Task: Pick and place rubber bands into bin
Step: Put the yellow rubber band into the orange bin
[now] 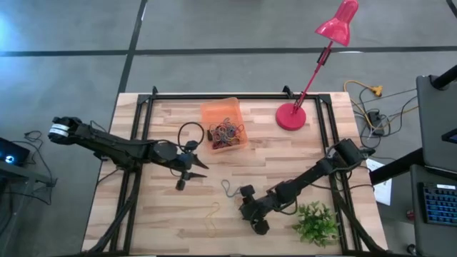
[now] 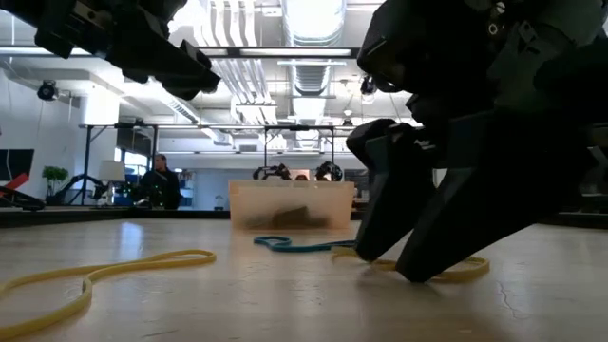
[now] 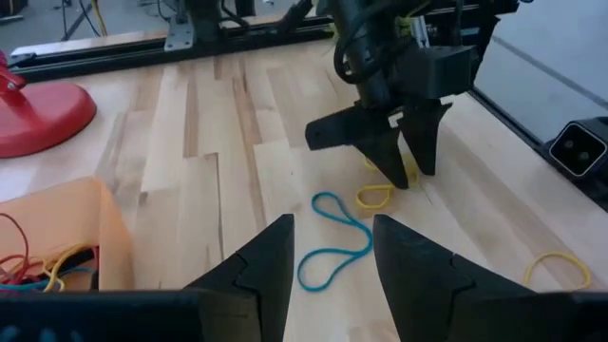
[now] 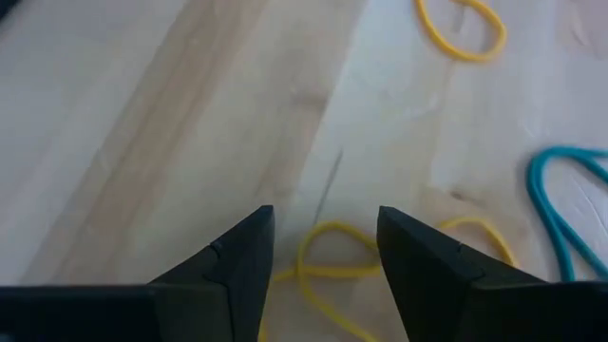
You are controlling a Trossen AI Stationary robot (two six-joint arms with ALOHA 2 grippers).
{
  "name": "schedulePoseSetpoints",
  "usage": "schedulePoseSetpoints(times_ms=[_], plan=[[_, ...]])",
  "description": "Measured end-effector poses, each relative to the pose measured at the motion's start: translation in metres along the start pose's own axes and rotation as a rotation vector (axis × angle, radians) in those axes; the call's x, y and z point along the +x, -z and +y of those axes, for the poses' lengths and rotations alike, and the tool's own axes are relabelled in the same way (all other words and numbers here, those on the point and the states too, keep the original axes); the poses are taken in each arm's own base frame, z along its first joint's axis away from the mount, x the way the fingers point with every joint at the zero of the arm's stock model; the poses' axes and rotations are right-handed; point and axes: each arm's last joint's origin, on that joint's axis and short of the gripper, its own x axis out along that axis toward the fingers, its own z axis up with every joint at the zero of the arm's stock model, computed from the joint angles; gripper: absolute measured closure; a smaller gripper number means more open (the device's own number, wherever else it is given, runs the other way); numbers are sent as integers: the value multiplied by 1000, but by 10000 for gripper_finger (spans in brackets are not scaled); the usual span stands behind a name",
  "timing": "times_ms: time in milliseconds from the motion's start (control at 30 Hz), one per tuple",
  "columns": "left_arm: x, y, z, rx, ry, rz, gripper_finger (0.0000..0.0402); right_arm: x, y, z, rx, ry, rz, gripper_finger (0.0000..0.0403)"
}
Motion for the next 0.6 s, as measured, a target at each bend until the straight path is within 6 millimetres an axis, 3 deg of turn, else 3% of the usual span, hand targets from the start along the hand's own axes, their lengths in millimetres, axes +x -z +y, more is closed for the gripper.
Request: schedulePoseSetpoints(times_ms=[600], plan=[[1, -1, 0, 1, -1, -14, 272, -2, 16, 1, 130, 34, 114, 268]])
